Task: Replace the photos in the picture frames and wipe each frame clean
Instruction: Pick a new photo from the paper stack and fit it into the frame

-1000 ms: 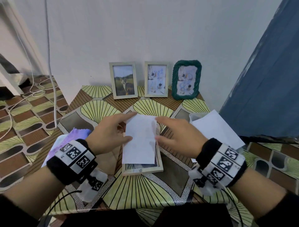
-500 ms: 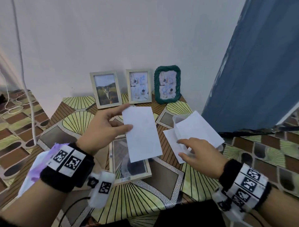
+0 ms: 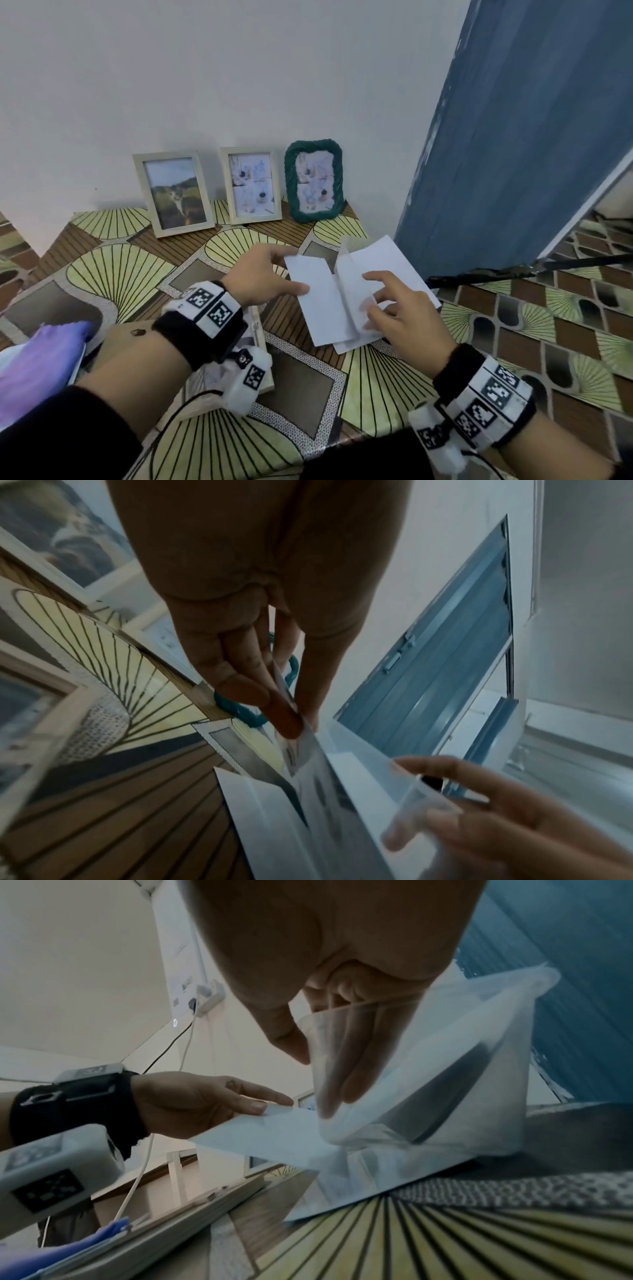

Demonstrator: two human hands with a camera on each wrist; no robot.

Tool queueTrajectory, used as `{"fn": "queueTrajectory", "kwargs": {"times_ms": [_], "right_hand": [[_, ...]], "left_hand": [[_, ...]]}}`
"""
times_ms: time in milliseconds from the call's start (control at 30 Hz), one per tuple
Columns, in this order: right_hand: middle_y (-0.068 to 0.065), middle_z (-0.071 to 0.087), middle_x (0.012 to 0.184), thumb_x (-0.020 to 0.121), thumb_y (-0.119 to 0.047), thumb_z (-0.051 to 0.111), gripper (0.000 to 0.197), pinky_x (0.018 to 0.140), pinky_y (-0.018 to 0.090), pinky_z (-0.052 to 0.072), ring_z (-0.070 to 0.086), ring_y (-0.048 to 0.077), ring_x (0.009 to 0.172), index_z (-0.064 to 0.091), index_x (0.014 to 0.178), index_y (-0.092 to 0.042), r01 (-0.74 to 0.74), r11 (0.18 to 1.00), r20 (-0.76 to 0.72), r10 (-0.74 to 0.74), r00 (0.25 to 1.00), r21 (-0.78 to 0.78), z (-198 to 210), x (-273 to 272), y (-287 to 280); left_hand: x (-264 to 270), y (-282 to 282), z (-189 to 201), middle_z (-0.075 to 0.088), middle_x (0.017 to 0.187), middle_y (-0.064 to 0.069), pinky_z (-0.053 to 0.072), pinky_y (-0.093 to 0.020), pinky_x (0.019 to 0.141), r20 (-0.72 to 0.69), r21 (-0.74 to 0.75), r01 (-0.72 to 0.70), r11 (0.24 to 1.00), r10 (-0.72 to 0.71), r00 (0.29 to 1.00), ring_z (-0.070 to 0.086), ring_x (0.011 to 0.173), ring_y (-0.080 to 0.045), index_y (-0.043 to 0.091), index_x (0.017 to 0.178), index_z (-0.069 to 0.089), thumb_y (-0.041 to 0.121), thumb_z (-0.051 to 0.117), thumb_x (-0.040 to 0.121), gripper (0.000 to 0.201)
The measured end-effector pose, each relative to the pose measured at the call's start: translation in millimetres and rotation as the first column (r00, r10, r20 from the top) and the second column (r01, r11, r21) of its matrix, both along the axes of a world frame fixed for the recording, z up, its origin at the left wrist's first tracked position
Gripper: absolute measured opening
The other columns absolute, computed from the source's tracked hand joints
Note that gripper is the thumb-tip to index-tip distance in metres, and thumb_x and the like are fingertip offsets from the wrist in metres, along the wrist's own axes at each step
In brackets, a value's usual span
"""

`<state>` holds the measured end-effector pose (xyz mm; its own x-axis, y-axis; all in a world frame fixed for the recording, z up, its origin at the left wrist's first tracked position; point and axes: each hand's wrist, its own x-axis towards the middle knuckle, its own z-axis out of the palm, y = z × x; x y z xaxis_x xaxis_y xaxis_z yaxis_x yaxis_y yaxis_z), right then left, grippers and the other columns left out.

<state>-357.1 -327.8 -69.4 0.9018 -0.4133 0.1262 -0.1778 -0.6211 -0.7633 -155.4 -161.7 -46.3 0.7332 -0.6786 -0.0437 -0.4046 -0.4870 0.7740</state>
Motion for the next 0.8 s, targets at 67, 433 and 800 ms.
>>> {"fn": "queueTrajectory", "kwargs": {"times_ms": [67,433,800], "right_hand": [[-0.005,0.067,0.095,0.092,-0.025,0.055,0.034,0.073,0.046,0.059,0.073,0.01,0.073,0.049,0.122,-0.039,0.003,0.999,0.019,-0.004,1.0,0.048,2,-1,-3],[-0.006,0.07,0.092,0.091,-0.034,0.055,0.032,0.075,0.044,0.059,0.072,0.008,0.072,0.049,0.12,-0.045,-0.014,0.996,0.012,0.013,1.0,0.088,-1,1,-9],[-0.01,0.068,0.092,0.093,-0.033,0.053,0.032,0.076,0.042,0.058,0.071,0.006,0.071,0.047,0.123,-0.043,-0.033,0.999,-0.046,0.033,0.998,0.009,-2,5,-7]], "left_hand": [[2,-13,-6,0.065,0.102,0.009,0.047,-0.028,0.09,0.076,0.092,0.005,0.996,-0.012,0.997,0.061,0.099,-0.011,0.02,0.13,0.061,0.033,0.091,0.062,0.076],[-4,-45,-34,0.057,0.082,0.009,0.045,-0.027,0.067,0.208,0.356,0.065,0.932,-0.147,0.967,0.059,0.081,-0.013,0.023,0.12,0.054,0.048,0.09,0.057,0.077],[-9,-51,-34,0.058,0.093,0.009,0.041,-0.024,0.071,0.208,0.381,0.075,0.921,-0.164,0.964,0.057,0.085,-0.012,0.023,0.118,0.055,0.056,0.086,0.059,0.075]]}}
